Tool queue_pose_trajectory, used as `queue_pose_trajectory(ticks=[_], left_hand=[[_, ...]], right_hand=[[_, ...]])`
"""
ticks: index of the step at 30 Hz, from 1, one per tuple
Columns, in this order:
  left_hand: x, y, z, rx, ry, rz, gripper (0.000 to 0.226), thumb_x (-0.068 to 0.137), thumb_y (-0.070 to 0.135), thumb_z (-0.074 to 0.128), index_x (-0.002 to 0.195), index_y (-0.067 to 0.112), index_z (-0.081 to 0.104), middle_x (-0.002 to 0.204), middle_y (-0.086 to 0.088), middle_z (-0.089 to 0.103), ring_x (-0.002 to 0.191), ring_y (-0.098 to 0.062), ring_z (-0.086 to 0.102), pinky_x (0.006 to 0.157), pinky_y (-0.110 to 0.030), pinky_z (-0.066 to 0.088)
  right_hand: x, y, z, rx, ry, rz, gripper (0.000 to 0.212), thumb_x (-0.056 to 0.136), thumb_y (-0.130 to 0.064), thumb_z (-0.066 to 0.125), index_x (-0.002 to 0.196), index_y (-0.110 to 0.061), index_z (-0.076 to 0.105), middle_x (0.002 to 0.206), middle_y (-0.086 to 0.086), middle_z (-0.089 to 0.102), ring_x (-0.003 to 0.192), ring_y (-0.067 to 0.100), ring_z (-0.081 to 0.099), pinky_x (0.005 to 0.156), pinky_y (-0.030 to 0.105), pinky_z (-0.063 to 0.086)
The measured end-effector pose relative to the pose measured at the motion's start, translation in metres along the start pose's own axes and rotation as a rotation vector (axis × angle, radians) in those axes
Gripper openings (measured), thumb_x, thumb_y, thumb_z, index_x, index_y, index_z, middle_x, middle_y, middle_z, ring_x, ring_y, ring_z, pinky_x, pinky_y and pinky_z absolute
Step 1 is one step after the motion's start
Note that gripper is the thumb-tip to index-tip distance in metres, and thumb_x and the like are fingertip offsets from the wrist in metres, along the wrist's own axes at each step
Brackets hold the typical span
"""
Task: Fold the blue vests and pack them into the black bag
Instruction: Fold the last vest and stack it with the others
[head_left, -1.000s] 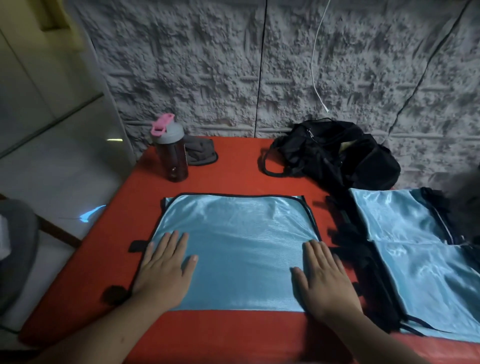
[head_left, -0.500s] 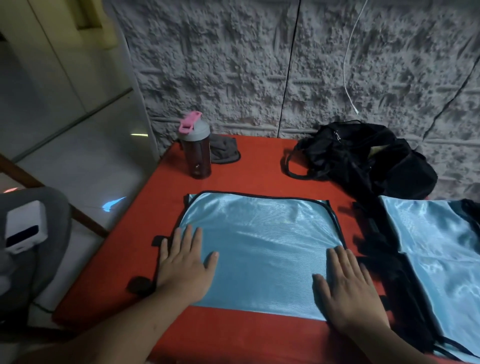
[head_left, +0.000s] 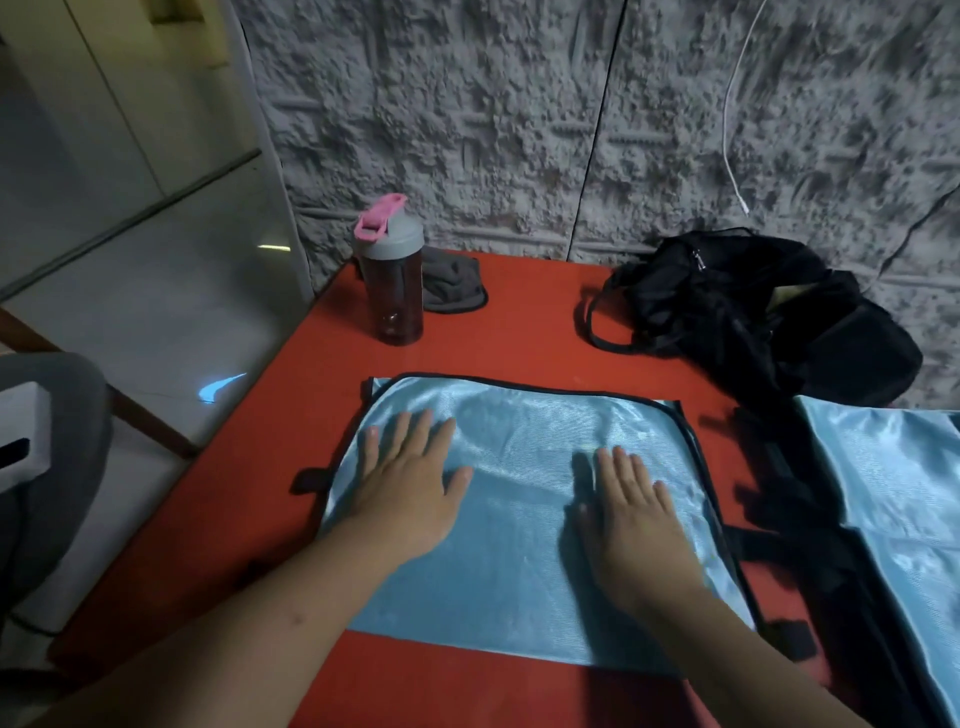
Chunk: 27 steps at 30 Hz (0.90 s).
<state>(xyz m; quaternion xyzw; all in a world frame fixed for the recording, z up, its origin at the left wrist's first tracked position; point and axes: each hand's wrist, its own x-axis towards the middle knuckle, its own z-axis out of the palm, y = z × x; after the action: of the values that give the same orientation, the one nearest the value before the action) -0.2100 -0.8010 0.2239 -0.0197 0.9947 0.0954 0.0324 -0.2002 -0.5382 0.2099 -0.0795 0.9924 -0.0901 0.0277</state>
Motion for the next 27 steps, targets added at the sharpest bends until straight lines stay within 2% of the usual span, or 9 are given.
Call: queue_pose_trajectory(ticks=[3, 10, 13, 16, 19, 21, 23, 25, 27], left_hand=[[-0.002, -0.004, 0.021, 0.087, -0.024, 0.023, 0.069, 0.1, 0.063, 0.007, 0.159, 0.034, -0.013, 0.167, 0.003, -0.018, 0.153, -0.018, -0.021, 0.124, -0.049, -0.01], [-0.003, -0.009, 0.021, 0.111, 0.013, -0.036, 0.077, 0.097, 0.067, 0.004, 0.159, 0.026, -0.015, 0.167, 0.0, -0.02, 0.153, -0.019, -0.021, 0.123, -0.045, -0.015], [-0.007, -0.01, 0.015, -0.032, 0.054, -0.03, 0.073, 0.102, 0.058, 0.015, 0.162, 0.019, -0.001, 0.17, 0.0, -0.005, 0.155, -0.017, -0.011, 0.126, -0.042, -0.008], [-0.016, -0.009, -0.002, -0.208, 0.186, -0.011, 0.066, 0.104, 0.045, 0.034, 0.161, 0.015, 0.018, 0.168, -0.001, 0.014, 0.156, -0.018, 0.002, 0.126, -0.04, -0.004], [-0.036, -0.015, -0.031, -0.133, 0.257, -0.117, 0.055, 0.096, 0.037, 0.055, 0.146, 0.017, 0.046, 0.154, -0.004, 0.044, 0.146, -0.023, 0.034, 0.124, -0.047, 0.013], [-0.053, -0.029, -0.053, 0.047, 0.135, -0.307, 0.048, 0.087, 0.048, 0.06, 0.127, 0.023, 0.053, 0.133, -0.004, 0.06, 0.128, -0.028, 0.052, 0.115, -0.049, 0.03], [-0.069, -0.048, -0.066, 0.081, -0.135, -0.489, 0.058, 0.074, 0.057, 0.063, 0.121, 0.024, 0.052, 0.126, -0.002, 0.061, 0.121, -0.028, 0.057, 0.106, -0.046, 0.041], [-0.079, -0.06, -0.072, 0.011, -0.319, -0.531, 0.068, 0.063, 0.057, 0.066, 0.12, 0.022, 0.055, 0.121, 0.0, 0.062, 0.113, -0.026, 0.062, 0.097, -0.043, 0.051], [-0.084, -0.064, -0.075, 0.0, -0.383, -0.506, 0.064, 0.061, 0.05, 0.067, 0.118, 0.021, 0.059, 0.118, 0.001, 0.064, 0.107, -0.022, 0.064, 0.091, -0.038, 0.055]], right_hand=[[0.0, 0.003, 0.009, -0.042, -0.01, 0.035, 0.081, 0.093, -0.064, -0.003, 0.163, -0.023, -0.004, 0.171, -0.001, -0.006, 0.156, 0.016, -0.014, 0.127, 0.044, -0.002], [0.004, 0.041, -0.001, -0.026, 0.013, 0.134, 0.083, 0.097, -0.069, 0.004, 0.163, -0.019, 0.002, 0.171, 0.002, -0.002, 0.156, 0.015, -0.01, 0.127, 0.038, -0.002], [0.005, 0.044, -0.005, 0.019, 0.042, 0.159, 0.078, 0.1, -0.062, 0.008, 0.161, -0.013, 0.01, 0.17, 0.006, 0.009, 0.157, 0.019, -0.002, 0.128, 0.04, 0.001], [-0.001, 0.022, -0.015, 0.094, 0.064, 0.097, 0.07, 0.105, -0.05, 0.021, 0.162, -0.01, 0.011, 0.17, 0.009, 0.01, 0.157, 0.021, 0.0, 0.127, 0.038, -0.003], [-0.021, -0.012, -0.032, 0.187, 0.038, -0.027, 0.064, 0.107, -0.042, 0.034, 0.161, -0.011, 0.019, 0.168, 0.009, 0.018, 0.156, 0.02, 0.011, 0.126, 0.03, 0.001], [-0.034, -0.032, -0.04, 0.263, 0.019, -0.069, 0.061, 0.105, -0.038, 0.046, 0.16, -0.016, 0.028, 0.165, 0.004, 0.028, 0.153, 0.018, 0.024, 0.122, 0.025, 0.015], [-0.047, -0.051, -0.047, 0.312, 0.02, -0.118, 0.057, 0.102, -0.035, 0.054, 0.155, -0.02, 0.04, 0.159, -0.002, 0.041, 0.145, 0.015, 0.041, 0.114, 0.022, 0.03], [-0.048, -0.071, -0.05, 0.291, 0.006, -0.182, 0.05, 0.099, -0.03, 0.057, 0.148, -0.022, 0.05, 0.149, -0.005, 0.054, 0.133, 0.014, 0.054, 0.108, 0.023, 0.039], [-0.038, -0.094, -0.051, 0.307, -0.037, -0.186, 0.045, 0.098, -0.028, 0.057, 0.142, -0.025, 0.057, 0.137, -0.005, 0.064, 0.121, 0.012, 0.062, 0.102, 0.025, 0.047]])
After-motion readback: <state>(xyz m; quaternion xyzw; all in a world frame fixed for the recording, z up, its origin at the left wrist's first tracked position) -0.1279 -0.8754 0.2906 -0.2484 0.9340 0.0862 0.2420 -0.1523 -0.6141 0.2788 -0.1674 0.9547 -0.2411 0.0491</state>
